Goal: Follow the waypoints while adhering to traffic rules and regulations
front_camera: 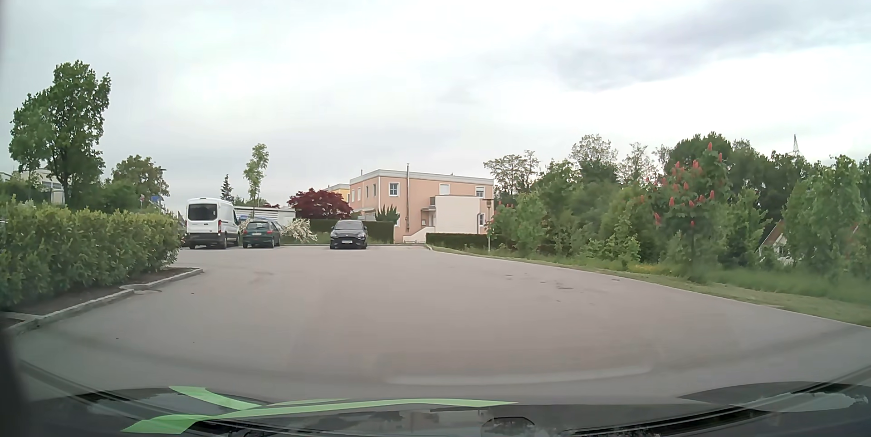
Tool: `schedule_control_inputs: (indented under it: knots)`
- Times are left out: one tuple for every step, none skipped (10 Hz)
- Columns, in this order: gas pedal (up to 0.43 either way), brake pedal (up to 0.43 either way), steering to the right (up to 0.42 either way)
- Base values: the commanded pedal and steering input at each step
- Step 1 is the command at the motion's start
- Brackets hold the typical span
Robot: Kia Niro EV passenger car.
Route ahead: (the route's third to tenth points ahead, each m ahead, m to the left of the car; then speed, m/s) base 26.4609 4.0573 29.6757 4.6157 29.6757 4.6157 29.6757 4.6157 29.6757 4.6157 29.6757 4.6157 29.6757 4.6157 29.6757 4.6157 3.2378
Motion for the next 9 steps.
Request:
schedule_control_inputs:
  knots:
    - [0.039,0.000,0.066]
    - [0.039,0.000,0.065]
    - [0.039,0.000,0.065]
    - [0.039,0.000,0.064]
    - [0.039,0.000,0.063]
    - [0.039,0.000,0.060]
    - [0.039,0.000,0.057]
    - [0.039,0.000,0.054]
    - [0.039,0.000,0.051]
